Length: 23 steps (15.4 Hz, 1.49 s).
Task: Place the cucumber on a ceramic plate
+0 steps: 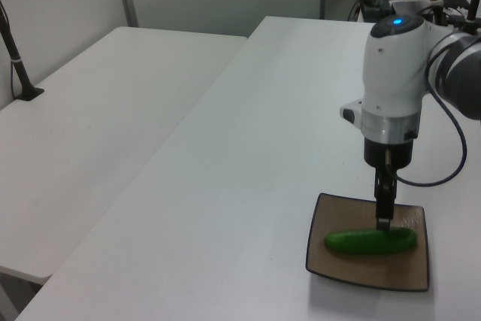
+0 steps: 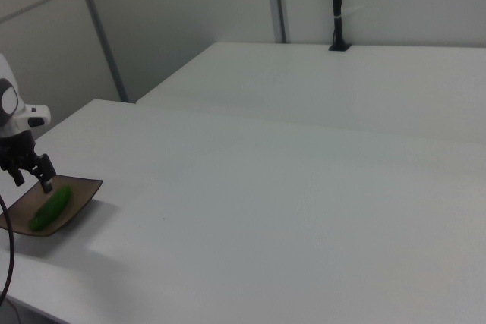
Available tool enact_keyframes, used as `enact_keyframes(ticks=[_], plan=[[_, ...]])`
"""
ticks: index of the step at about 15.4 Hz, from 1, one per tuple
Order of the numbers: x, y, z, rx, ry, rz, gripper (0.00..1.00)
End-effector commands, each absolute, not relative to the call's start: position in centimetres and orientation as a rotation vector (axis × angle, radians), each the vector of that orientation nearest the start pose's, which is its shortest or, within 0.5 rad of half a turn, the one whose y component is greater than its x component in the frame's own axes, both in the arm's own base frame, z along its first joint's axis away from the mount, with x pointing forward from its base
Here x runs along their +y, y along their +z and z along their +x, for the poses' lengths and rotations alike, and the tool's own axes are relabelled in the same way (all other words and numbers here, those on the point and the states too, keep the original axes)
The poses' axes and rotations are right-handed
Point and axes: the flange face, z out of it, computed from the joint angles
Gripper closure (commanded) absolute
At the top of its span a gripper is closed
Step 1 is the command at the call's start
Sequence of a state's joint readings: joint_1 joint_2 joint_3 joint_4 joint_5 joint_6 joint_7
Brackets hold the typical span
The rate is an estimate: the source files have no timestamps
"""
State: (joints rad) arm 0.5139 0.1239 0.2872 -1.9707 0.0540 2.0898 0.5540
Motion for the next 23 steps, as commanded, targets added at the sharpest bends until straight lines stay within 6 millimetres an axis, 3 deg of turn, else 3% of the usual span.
enact_keyframes(ticks=[1,2,6,9,11,17,20,23], plan=[[40.0,46.5,41.5,-0.273,0.074,-3.078,0.00],[39.3,48.2,42.0,-0.257,0.058,-3.086,0.00],[33.2,55.5,45.2,-0.090,0.088,-3.146,0.00],[27.0,59.9,47.4,0.093,0.044,-3.139,0.00],[23.2,61.7,48.9,0.202,0.002,-3.124,0.00],[13.4,63.4,51.7,0.374,-0.061,-3.117,0.00],[10.3,63.0,52.5,0.269,-0.072,-3.128,0.00],[8.7,63.0,53.3,0.091,-0.134,-3.120,0.00]])
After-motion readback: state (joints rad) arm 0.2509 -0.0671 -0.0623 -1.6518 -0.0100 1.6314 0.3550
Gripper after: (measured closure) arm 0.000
